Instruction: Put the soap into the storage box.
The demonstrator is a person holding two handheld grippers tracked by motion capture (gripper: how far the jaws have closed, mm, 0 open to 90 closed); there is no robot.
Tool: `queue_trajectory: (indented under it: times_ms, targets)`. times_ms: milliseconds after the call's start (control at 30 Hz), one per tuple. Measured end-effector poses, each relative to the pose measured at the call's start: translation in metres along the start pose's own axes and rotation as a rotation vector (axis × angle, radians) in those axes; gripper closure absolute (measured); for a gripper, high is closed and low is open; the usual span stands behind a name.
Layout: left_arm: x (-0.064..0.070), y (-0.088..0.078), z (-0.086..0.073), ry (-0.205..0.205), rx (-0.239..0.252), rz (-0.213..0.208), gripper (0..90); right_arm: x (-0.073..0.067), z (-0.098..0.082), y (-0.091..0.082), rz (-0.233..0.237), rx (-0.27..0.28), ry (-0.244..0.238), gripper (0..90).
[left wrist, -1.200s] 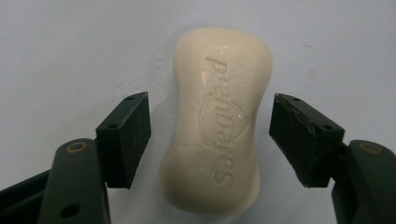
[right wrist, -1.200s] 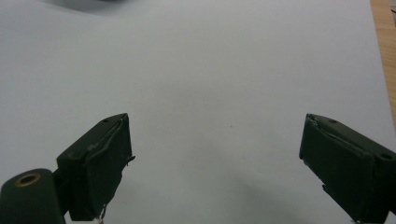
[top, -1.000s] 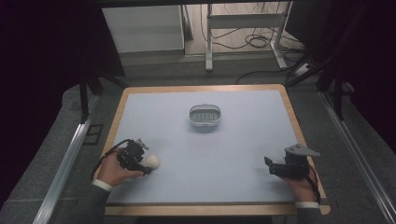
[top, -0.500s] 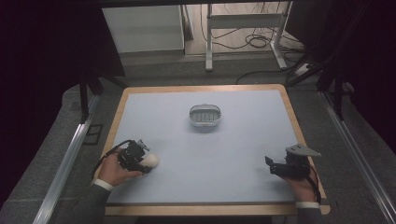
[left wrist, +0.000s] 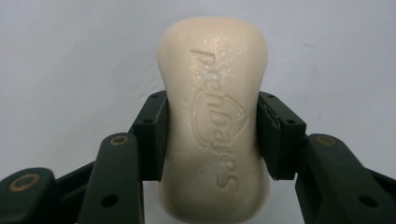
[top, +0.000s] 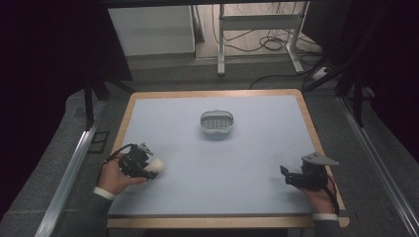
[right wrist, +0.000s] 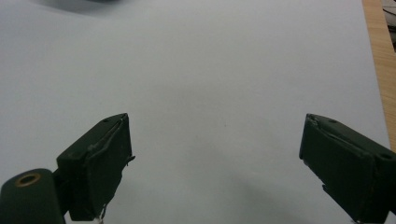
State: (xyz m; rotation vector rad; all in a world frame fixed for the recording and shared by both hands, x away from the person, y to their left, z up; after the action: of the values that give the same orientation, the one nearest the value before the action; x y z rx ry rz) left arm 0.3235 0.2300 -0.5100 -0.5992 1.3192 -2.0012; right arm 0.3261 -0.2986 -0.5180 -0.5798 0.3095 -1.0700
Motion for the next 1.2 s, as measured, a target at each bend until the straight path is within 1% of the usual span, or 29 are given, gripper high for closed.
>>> queue_trajectory:
  times_ms: [200, 433, 700, 900, 1200]
  targets:
    - [-0.001, -0.005, 0.004, 0.006, 0.01, 0.004, 49.6, 0.001, -0.001, 0.0, 0.002, -0.001, 0.002, 8.9]
    - [-0.001, -0.01, 0.01, 0.008, 0.035, 0.005, 49.6, 0.001, -0.001, 0.001, 0.0, -0.003, 0.004, 8.9]
    - [-0.003, -0.013, 0.015, 0.013, 0.039, 0.006, 49.6, 0.001, -0.002, 0.002, -0.001, -0.013, 0.0, 8.9]
    - [-0.002, -0.014, 0.02, 0.014, 0.043, 0.004, 49.6, -0.001, -0.001, 0.001, 0.01, -0.007, -0.013, 8.9]
    - [-0.004, -0.015, 0.026, 0.013, 0.048, 0.004, 49.6, 0.0, -0.002, 0.001, 0.009, -0.008, -0.008, 8.9]
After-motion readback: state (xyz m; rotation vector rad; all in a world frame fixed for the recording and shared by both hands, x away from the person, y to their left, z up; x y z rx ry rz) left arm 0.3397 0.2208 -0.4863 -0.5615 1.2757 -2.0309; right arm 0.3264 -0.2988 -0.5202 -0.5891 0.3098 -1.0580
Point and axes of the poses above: each handheld gripper's, and its own axes: y roughly forward along the jaws, z roughly out of its top, x roughly to its right, the point moved 2 cm from there along y, roughly forward along the jaws, and after that the axes turned 2 degrees about z, right-handed, at the moved point
